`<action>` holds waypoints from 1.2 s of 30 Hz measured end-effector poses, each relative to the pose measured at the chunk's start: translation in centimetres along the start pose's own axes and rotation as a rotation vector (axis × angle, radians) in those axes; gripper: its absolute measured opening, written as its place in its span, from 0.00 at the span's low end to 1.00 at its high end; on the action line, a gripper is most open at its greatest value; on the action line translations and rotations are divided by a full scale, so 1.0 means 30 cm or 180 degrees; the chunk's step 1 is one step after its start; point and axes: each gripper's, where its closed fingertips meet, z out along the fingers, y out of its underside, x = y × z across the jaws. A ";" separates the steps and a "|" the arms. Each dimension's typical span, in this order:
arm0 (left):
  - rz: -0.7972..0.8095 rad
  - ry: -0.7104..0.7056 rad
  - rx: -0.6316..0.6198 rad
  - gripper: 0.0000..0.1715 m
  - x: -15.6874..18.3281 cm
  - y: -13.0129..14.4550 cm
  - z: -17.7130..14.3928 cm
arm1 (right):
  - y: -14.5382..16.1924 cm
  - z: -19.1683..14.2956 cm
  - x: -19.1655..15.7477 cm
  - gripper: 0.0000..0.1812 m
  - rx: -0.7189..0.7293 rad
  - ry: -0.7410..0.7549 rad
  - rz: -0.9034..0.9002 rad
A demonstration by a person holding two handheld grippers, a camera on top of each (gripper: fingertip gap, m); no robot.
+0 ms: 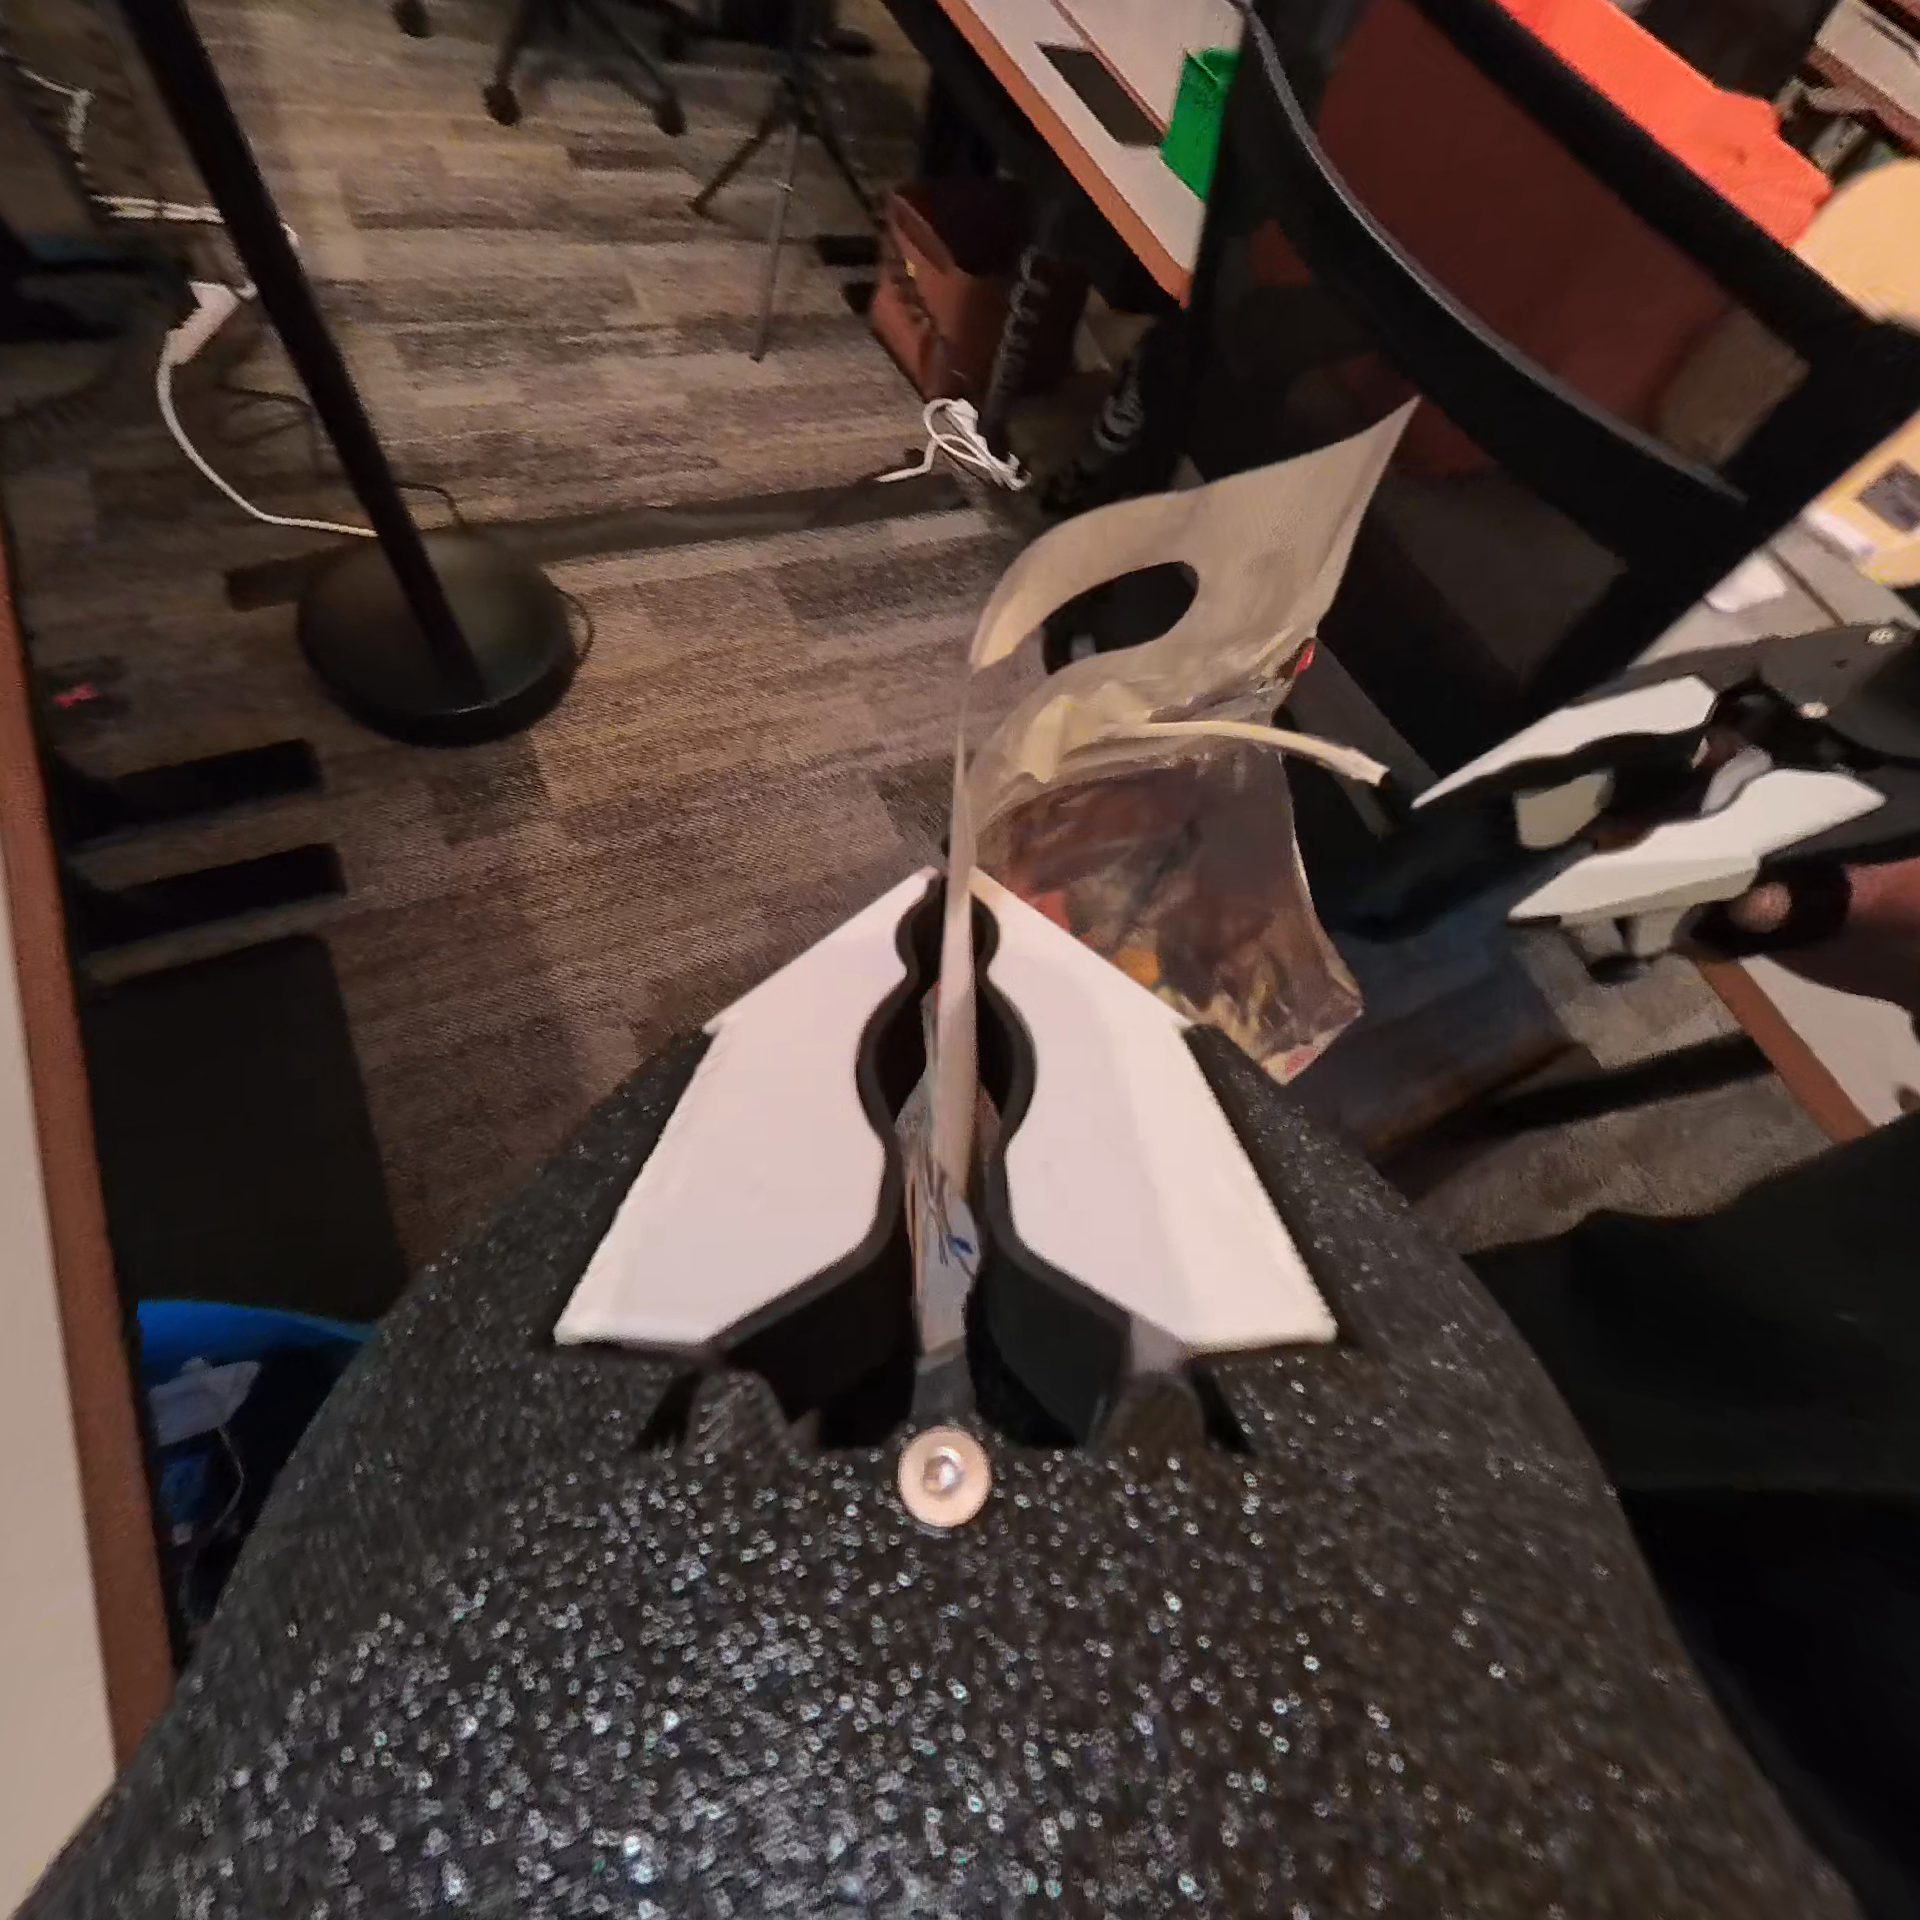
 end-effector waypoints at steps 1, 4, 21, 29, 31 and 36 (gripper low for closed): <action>-0.0015 -0.0028 0.0049 0.00 -0.037 -0.042 0.021 | -0.040 0.036 0.024 0.29 0.0025 -0.0054 -0.0006; -0.0067 -0.0098 0.0170 0.00 -0.172 -0.184 0.110 | -0.147 0.141 0.113 0.29 0.0032 -0.0129 -0.0073; -0.0120 -0.0843 0.1105 0.00 -1.402 -1.083 0.837 | -0.874 0.583 1.010 0.29 0.0001 0.0109 -0.0098; -0.0520 -0.1993 0.1483 0.00 -1.976 -1.261 0.832 | -1.116 0.867 1.443 0.29 -0.0217 -0.0504 -0.0283; -0.0623 -0.2259 0.1479 0.00 -2.086 -1.267 0.805 | -1.176 0.918 1.542 0.29 -0.0339 -0.0650 -0.0324; -0.0904 -0.2926 0.1468 0.00 -2.317 -1.229 0.718 | -1.310 0.983 1.738 0.29 -0.0571 -0.0903 -0.0553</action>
